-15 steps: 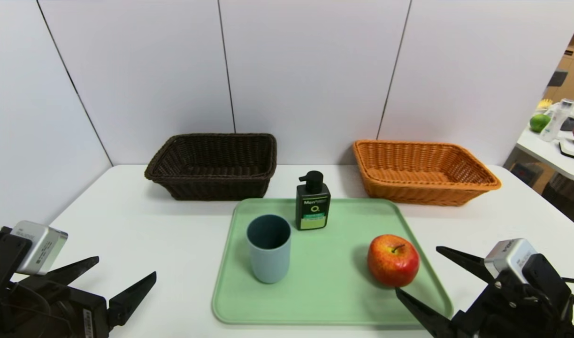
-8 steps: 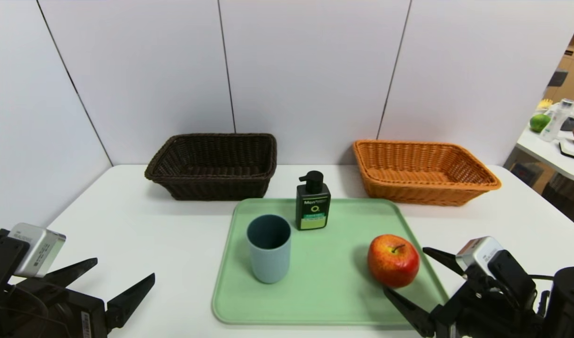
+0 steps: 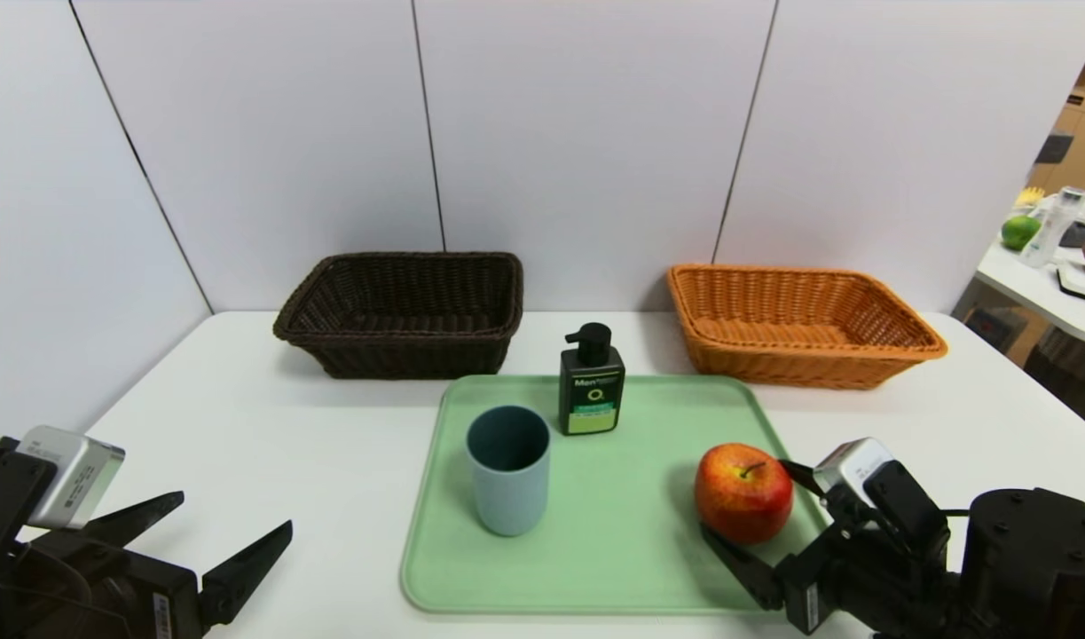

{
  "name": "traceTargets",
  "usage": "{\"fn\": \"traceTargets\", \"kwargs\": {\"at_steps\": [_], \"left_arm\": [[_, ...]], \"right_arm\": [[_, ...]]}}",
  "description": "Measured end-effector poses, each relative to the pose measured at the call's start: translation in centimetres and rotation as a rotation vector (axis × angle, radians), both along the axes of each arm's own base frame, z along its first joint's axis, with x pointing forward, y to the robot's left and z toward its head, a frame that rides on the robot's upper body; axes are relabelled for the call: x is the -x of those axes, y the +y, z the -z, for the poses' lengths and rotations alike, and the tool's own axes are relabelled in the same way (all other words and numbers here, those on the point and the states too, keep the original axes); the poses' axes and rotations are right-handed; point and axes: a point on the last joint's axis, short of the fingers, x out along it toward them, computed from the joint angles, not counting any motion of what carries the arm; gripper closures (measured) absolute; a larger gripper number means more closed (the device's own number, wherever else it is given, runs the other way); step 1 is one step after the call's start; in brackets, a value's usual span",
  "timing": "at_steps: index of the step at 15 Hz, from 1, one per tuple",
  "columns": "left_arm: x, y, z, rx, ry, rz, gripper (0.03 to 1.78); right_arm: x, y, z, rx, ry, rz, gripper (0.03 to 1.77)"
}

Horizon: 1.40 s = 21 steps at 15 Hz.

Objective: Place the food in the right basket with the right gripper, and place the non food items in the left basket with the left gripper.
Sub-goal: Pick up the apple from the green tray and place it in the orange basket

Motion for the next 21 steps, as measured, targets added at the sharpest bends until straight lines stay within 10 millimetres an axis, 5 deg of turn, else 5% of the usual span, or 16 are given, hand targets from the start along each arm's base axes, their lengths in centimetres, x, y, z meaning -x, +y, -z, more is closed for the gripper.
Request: {"fn": "traceTargets", "kwargs": {"at_steps": [12,15,21], "left_arm": [[0.4,0.2,0.5,-0.005,0.009,0.000,0.12],[0.5,0.3,0.5,-0.003,0.007,0.000,0.12],[0.5,0.3,0.5,-0.006,0.005,0.001,0.12]], "right_arm": [[-1.9,-0.3,1.2,0.034,0.009,0.020,0.11],[-2.0,-0.3,1.1,0.032,0.004,0.022,0.49],[-1.8,-0.4,0.7,0.041,-0.018,0.017,0.57]]}}
